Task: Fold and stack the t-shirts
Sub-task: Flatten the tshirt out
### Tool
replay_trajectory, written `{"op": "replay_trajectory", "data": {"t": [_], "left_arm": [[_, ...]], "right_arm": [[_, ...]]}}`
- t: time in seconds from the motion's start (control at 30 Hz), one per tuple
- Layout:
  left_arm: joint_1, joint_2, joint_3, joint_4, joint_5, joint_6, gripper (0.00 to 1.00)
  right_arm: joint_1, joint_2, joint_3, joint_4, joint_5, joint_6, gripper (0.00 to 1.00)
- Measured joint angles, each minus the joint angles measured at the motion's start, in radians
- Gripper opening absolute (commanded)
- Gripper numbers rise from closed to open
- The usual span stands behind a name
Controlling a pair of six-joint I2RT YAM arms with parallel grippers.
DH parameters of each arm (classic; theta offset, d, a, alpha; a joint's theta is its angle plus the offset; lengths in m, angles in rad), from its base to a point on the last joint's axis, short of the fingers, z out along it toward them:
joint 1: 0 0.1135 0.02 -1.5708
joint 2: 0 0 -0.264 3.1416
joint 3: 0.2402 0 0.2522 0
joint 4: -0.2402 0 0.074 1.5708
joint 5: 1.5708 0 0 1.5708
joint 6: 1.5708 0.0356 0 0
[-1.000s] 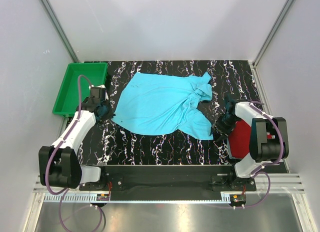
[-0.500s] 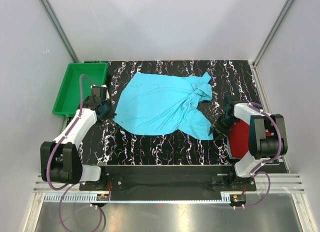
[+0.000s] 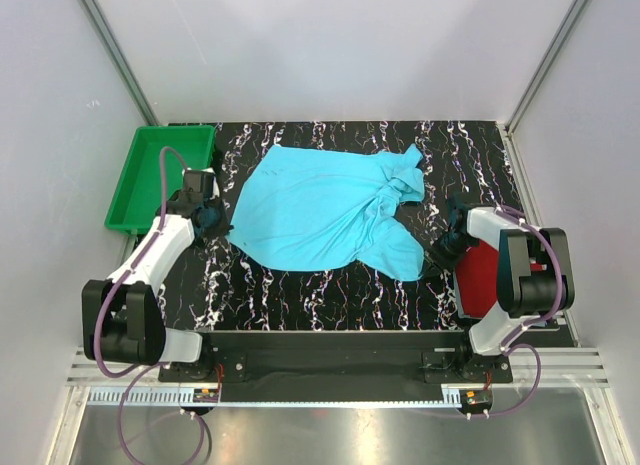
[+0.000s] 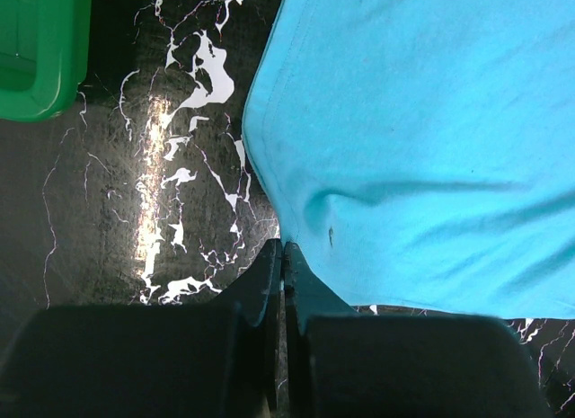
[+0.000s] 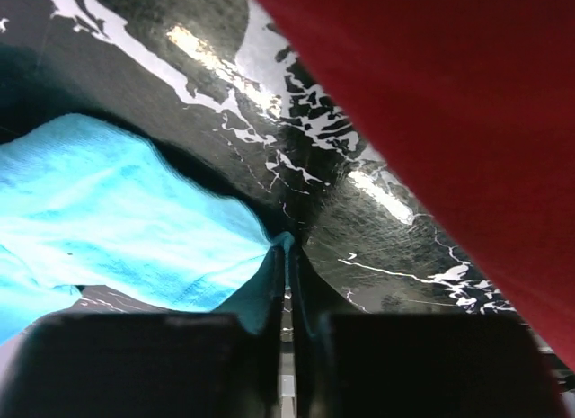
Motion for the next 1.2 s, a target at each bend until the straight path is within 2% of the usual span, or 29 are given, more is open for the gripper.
{"op": "replay_trajectory", "data": {"t": [0.23,0.37,0.57,0.83,1.03,1.2], "left_arm": [[0.000,-0.014,0.000,-0.001,-0.001,0.000,0.00],[0.000,-0.060,0.001,-0.002,-0.009,-0.003,0.00],[0.000,-0.108,0.090,-0.020,-0.011,-0.021,0.00],[0.000,-0.134,0.403,-0.008,0.027,0.025,0.00],[0.000,-0.154,0.700,0.013,0.072,0.114,0.00],[0.000,-0.219,0.876,0.019,0.096,0.155,0.00]], "right_arm": [[0.001,0.000,0.008,-0.001,0.003,-0.011,0.00],[0.004,-0.025,0.070,0.010,0.059,-0.032,0.00],[0.004,-0.089,0.402,0.027,0.191,-0.096,0.00],[0.004,-0.151,0.844,0.074,0.303,-0.142,0.00],[0.004,-0.340,0.904,0.192,0.319,-0.180,0.00],[0.004,-0.521,0.904,0.263,0.320,-0.246,0.00]]}}
